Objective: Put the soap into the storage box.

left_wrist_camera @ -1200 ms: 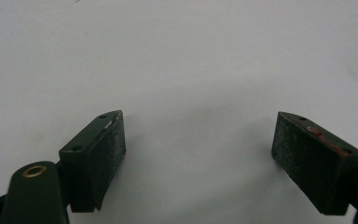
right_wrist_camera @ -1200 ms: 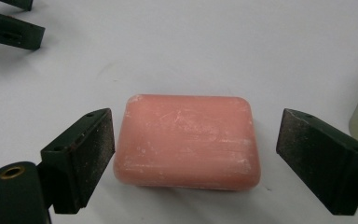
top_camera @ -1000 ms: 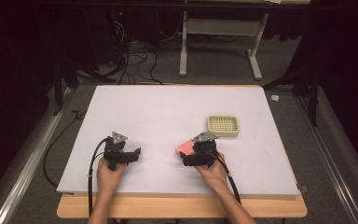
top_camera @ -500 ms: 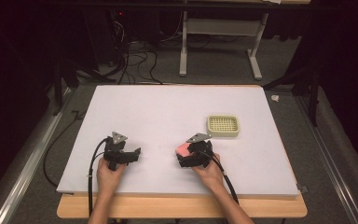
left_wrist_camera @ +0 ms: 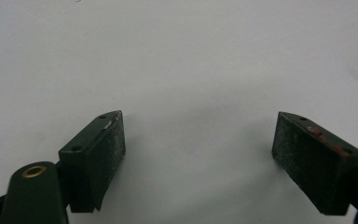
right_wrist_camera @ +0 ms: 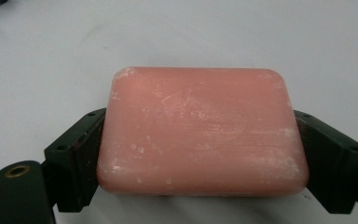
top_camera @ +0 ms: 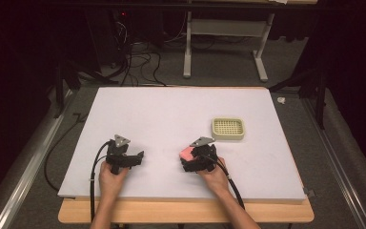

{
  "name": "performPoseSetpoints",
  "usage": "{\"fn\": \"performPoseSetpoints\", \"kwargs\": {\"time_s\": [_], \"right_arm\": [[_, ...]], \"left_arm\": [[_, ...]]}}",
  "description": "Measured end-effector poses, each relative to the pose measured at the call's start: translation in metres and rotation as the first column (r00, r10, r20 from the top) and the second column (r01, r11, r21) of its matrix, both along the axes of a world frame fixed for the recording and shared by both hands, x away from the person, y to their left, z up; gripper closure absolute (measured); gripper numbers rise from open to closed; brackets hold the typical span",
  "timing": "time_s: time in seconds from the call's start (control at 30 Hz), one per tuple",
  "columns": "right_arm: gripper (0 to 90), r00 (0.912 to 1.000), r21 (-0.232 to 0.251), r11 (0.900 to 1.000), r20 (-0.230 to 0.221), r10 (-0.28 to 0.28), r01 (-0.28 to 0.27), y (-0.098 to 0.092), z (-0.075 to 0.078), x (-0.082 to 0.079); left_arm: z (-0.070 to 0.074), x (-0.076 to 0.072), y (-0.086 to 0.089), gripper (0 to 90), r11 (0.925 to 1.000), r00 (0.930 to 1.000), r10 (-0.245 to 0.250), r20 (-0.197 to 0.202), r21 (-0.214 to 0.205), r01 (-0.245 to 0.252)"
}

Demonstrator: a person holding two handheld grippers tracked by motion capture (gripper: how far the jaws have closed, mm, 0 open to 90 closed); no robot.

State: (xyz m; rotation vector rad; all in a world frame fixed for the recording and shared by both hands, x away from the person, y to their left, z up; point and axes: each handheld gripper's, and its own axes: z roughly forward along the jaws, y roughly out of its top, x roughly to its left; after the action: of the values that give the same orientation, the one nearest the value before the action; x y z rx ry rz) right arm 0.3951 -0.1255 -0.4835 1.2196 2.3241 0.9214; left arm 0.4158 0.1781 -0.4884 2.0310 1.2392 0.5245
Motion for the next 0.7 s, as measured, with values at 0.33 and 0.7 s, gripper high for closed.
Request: {"fn": "performPoseSetpoints", "kwargs": {"time_s": [0.33,0.7], "right_arm": [[13.6,0.9999,-0.005,0.9999,0.000,0.015,-0.015,-0.0006,0.0014,-0.0025],[13.6,0.9998,0.018,0.9997,0.013,0.015,-0.015,-0.0085,0.0080,-0.0081]], "left_arm": [[0.0000,0.0000,0.0000,17.7,1.0000,1.0000,0.000,0.000,0.000,0.000],[0.0000,0.0000,0.0000,17.7,1.0000,1.0000,0.000,0.000,0.001,0.000]]}}
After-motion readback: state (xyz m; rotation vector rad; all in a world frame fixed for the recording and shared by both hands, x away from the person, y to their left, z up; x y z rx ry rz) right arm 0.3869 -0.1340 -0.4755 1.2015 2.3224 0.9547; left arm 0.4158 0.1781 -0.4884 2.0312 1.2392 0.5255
